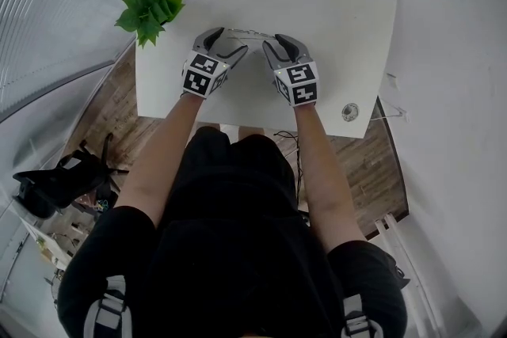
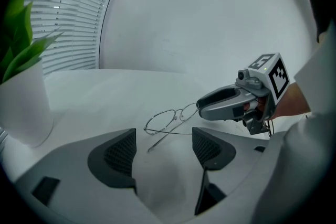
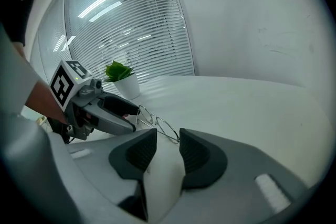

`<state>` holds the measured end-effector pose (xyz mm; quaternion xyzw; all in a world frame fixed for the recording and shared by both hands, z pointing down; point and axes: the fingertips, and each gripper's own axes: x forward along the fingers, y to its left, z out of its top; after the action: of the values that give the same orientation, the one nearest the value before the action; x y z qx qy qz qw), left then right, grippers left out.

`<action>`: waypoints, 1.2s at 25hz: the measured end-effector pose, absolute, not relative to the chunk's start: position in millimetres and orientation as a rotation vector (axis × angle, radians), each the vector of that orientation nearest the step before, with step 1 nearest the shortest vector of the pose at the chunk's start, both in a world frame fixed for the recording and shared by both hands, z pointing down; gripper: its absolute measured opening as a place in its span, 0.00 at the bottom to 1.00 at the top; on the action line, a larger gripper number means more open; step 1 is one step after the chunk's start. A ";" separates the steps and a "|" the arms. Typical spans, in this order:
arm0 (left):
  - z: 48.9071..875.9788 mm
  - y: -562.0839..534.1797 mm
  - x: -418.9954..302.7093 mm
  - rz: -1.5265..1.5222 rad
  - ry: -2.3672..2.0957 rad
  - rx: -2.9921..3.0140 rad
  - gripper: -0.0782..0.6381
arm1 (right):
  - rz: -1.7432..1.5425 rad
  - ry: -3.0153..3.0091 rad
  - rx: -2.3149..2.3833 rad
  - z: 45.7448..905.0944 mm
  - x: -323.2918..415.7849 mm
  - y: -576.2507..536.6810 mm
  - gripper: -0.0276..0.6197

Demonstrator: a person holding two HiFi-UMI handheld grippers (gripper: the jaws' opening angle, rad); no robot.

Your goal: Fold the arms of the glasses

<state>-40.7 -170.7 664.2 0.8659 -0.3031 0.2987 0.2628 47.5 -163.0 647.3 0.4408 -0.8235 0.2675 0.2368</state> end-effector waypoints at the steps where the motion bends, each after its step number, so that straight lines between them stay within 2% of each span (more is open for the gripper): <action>1: 663.8 -172.7 -39.2 0.807 -0.827 2.338 0.58 | 0.735 -2.263 1.204 646.6 47.4 -162.1 0.27; 15: 663.5 -183.7 -24.5 0.753 -0.877 2.294 0.56 | 0.664 -2.278 1.108 645.8 43.8 -150.5 0.27; 30: 661.4 -174.8 -31.6 0.747 -0.879 2.314 0.46 | 0.617 -2.271 1.100 645.4 41.6 -143.9 0.27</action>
<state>-31.6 -174.8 661.4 0.8605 -0.3270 0.2778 0.2746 41.6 -143.9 645.4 0.4077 -0.8421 0.2290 0.2687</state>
